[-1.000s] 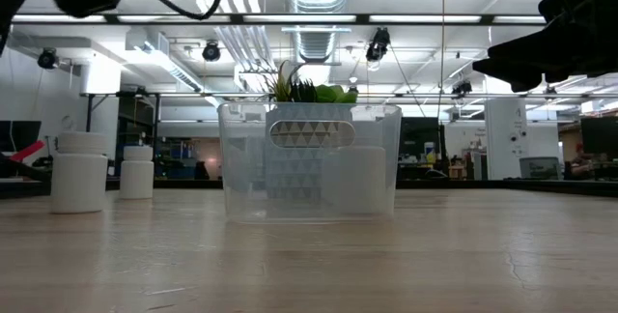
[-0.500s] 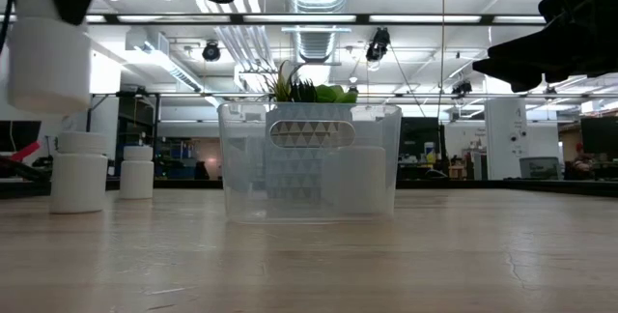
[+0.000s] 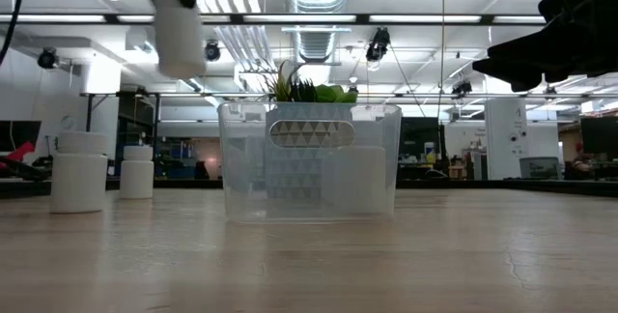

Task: Pick and place pill bottles into a basket
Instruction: Put the bottom pill bottle into the bin

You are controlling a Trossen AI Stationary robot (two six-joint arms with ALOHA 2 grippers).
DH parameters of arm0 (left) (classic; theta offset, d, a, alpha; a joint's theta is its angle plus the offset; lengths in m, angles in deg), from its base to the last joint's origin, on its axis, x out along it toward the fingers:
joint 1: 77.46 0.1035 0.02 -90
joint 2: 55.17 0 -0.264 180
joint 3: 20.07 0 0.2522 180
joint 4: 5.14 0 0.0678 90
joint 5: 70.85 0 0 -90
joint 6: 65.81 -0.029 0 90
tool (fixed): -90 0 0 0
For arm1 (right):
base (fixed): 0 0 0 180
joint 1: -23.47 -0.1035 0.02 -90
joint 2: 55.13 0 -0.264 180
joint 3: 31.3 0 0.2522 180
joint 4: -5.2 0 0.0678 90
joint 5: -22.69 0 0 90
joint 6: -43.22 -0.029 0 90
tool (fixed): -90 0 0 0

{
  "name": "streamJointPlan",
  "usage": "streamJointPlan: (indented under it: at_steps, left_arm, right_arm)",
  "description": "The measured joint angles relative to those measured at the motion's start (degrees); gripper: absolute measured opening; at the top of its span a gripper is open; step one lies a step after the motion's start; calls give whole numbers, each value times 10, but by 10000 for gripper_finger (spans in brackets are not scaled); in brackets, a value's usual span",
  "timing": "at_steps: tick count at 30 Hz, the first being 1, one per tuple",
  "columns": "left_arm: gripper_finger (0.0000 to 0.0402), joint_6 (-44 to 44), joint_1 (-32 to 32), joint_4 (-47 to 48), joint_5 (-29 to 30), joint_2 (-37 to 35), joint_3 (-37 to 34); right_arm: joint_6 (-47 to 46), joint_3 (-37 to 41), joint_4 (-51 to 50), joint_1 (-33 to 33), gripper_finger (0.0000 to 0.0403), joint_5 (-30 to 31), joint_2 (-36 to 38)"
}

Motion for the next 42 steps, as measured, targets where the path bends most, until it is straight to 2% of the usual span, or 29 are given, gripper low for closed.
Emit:
streamJointPlan:
  at_steps: [8,15,22,27,42]
  left_arm:
    - [144,-132,29,42,2,98,134]
    - [144,-171,29,43,2,164,201]
    - [144,-184,27,31,1,199,200]
    - [144,-183,22,-10,2,215,199]
    - [144,-150,3,-72,10,225,123]
  right_arm:
    - [0,0,0,0,261,2,-1]
    - [-1,0,-1,0,261,2,-3]
    - [0,0,-1,0,260,2,-3]
    - [0,0,0,0,260,2,-3]
    - [0,0,0,0,260,2,-3]
